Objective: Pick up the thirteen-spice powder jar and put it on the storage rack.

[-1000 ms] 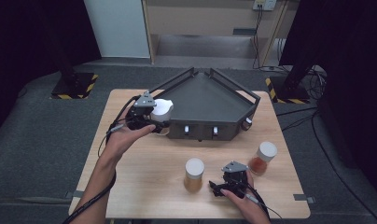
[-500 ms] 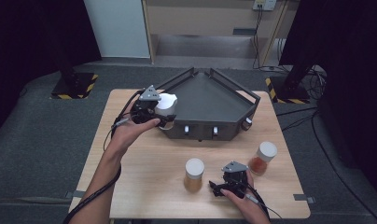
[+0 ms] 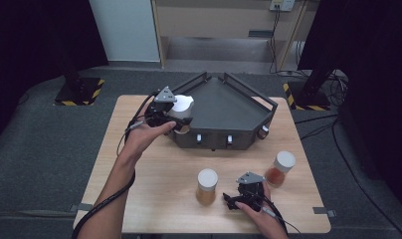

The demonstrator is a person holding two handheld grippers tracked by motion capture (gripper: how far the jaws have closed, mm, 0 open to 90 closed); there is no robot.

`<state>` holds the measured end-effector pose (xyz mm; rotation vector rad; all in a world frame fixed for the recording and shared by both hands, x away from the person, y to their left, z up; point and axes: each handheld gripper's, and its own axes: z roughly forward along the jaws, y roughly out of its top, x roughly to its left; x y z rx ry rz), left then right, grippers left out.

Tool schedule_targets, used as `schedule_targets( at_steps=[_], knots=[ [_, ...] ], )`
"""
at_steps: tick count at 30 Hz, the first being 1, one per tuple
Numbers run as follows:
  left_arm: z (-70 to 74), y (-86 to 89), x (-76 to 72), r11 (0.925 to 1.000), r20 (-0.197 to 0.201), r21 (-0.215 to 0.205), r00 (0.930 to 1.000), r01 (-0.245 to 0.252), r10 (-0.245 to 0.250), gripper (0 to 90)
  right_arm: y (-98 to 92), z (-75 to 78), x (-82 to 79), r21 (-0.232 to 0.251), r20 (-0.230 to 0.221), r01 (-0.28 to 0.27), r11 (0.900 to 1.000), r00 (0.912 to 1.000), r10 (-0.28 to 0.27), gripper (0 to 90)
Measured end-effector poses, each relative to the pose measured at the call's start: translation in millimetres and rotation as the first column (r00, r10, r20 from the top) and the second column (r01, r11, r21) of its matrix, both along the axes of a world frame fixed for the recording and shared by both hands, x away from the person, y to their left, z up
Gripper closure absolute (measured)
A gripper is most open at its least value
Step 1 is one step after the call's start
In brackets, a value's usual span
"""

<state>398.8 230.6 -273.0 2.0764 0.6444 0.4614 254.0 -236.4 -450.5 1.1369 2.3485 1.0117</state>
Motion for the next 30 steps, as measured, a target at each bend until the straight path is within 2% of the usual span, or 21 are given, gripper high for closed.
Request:
schedule_targets(
  at_steps=[30],
  knots=[
    [-1.6,-9.2,32.6,0.9992,0.004,-0.015,0.9993,-0.036,0.036,29.3,0.0,-0.1,0.0,0.001,0.0,0.001,1.0,1.0,-0.001,1.1]
  ],
)
